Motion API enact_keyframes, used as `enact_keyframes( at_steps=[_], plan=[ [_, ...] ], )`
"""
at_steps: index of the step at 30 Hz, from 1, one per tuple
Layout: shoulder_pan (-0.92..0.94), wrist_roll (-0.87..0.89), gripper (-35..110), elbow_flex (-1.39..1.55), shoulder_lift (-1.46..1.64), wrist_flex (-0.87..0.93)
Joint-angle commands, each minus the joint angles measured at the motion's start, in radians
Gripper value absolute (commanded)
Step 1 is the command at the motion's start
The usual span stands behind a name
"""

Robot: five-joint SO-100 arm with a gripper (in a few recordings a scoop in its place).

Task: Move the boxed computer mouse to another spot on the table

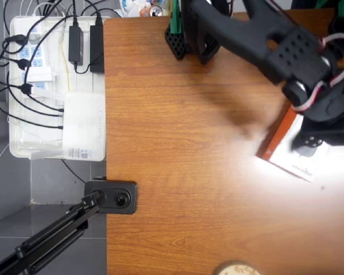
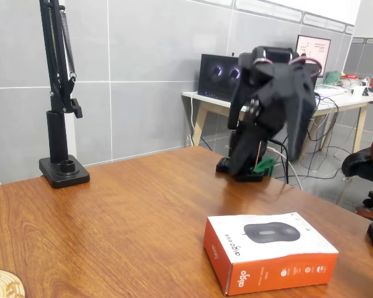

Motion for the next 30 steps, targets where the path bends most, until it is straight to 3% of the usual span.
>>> enact_keyframes(
  at_steps=[1, 12, 30],
  plan=[
    [-0.008, -0.155, 104, -0.117, -0.058, 0.101],
    [-0.026, -0.495, 104, -0.494, -0.359, 0.218],
    [-0.051, -0.515, 104, -0.387, -0.523, 0.141]
  ],
)
